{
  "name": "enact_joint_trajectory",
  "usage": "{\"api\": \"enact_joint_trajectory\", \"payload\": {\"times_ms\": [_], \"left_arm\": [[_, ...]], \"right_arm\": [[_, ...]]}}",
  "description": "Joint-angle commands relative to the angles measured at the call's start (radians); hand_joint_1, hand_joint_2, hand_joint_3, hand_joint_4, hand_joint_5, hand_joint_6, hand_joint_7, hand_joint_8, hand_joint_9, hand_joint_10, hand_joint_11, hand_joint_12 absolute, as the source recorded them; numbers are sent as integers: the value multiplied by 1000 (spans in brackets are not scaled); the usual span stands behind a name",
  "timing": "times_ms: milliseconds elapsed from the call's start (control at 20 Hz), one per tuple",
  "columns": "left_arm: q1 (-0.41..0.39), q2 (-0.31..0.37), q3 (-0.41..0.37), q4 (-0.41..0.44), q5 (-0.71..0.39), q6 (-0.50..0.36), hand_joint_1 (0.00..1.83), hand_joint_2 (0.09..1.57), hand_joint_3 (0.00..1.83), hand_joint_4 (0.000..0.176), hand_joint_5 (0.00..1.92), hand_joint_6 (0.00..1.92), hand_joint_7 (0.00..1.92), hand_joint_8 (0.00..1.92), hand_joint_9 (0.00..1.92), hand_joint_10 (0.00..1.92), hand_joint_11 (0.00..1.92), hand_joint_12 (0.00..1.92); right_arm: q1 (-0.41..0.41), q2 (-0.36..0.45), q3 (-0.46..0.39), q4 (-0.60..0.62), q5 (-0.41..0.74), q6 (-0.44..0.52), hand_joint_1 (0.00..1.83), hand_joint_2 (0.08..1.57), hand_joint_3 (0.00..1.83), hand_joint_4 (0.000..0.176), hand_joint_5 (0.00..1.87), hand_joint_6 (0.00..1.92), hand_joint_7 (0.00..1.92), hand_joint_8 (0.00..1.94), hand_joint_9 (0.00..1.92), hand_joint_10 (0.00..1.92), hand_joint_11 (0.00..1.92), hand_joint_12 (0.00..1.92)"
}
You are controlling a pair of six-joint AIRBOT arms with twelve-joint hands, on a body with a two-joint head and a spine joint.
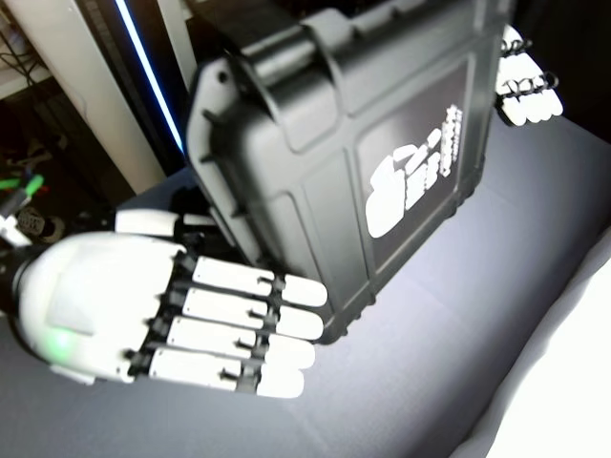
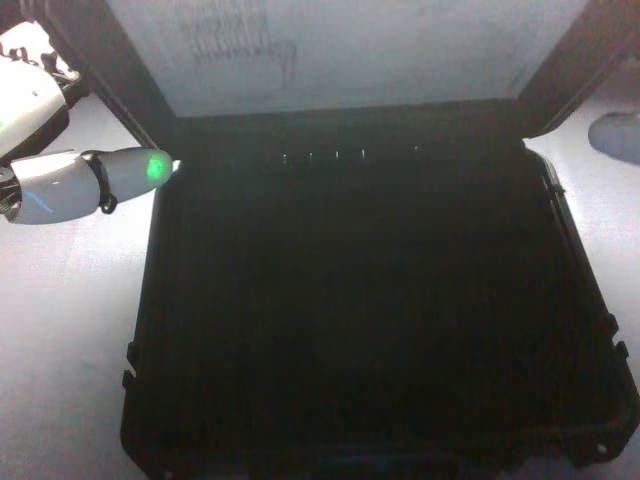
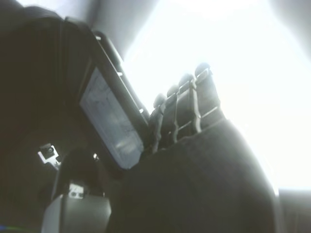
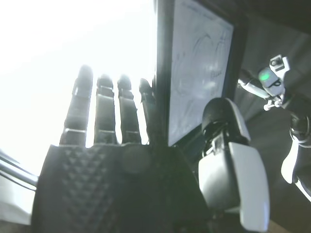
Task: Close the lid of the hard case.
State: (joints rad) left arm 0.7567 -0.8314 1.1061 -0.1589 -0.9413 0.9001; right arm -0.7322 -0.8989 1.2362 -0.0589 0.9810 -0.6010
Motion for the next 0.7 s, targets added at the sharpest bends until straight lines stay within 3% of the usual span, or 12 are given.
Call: {"api": "enact_joint_trajectory", "payload": {"times_ms": [0,50,100,150,200,650], "left_arm": [[-5,15,-3,-10,-147,-1,0,1202,3,0,22,7,1,0,0,0,0,0],[-1,17,-8,-10,-152,-1,0,1202,2,0,26,8,0,0,0,0,0,0],[3,20,-11,-10,-155,-1,0,1212,6,0,41,12,17,6,8,3,0,0],[9,23,-14,-10,-158,-1,0,1212,6,0,41,12,17,6,8,3,0,0],[12,25,-16,-11,-160,-1,0,1219,9,0,47,13,29,10,18,7,16,7],[122,79,-82,-24,-239,-14,0,1205,1,0,77,5,79,6,98,10,53,28]], "right_arm": [[-3,10,-7,6,134,6,111,1267,2,33,170,0,147,2,112,4,2,285],[-15,13,-13,7,139,6,109,1260,0,43,175,2,158,6,133,11,30,297],[-25,16,-19,9,143,6,60,1256,0,25,167,0,160,0,163,4,38,395],[-34,19,-23,12,147,7,60,1256,0,25,167,0,160,0,163,4,38,395],[-41,20,-26,14,149,7,80,1254,0,7,166,0,163,1,173,4,43,411],[-103,46,-65,21,178,13,143,1276,9,0,140,0,165,1,153,4,19,394]]}}
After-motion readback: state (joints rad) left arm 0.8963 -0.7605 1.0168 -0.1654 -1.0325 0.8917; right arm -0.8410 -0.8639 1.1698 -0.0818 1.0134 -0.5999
